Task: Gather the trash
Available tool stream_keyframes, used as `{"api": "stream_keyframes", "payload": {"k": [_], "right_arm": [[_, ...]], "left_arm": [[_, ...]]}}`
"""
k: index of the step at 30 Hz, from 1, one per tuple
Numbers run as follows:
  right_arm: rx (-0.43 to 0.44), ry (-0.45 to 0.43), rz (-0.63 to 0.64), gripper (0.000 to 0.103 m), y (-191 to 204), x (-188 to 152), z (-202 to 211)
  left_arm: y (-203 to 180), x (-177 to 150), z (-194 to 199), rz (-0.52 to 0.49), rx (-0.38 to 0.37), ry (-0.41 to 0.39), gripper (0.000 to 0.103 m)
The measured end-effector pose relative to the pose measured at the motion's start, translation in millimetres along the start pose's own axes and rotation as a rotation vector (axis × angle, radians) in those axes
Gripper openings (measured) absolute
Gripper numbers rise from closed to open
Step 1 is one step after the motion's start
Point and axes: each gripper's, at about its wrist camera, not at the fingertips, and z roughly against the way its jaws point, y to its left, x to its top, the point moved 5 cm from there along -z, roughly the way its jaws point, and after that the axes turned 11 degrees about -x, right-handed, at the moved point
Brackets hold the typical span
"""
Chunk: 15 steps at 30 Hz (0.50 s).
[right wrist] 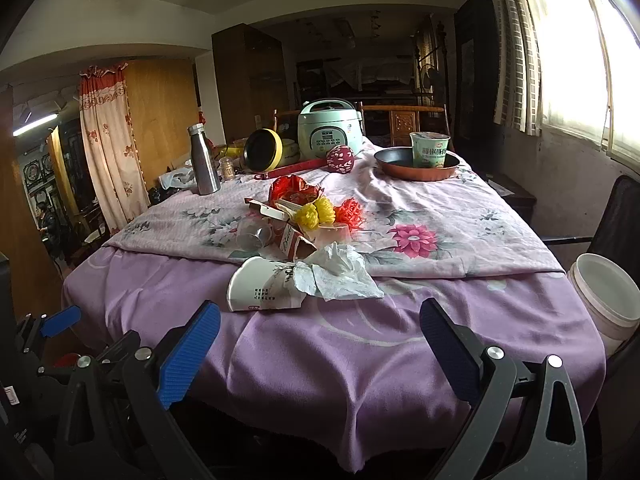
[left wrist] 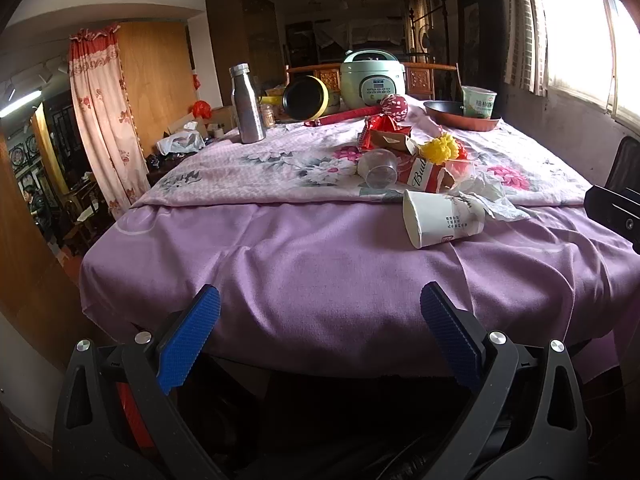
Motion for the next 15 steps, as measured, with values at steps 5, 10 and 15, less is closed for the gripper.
{"api": "stream_keyframes", "payload": {"k": [5, 10, 15], "right_arm": [[0.002, -0.001, 0.001, 0.098, 1.4, -1.0, 1.1], [0.007, 0.0, -0.003, 0.098, 0.7, -2.1, 1.8], [0.007, 0.001, -0.003, 0.098, 1.3, -2.5, 1.6]], "left_arm": [[0.0, -0.5, 0.4, 0.0, -0.001, 0.0, 0.096], [-1.4, -0.7, 0.1, -0.001, -0.001, 0.002, 0.096], [-1.7, -3.2, -1.6, 0.006, -0.002, 0.012, 0.096]]}}
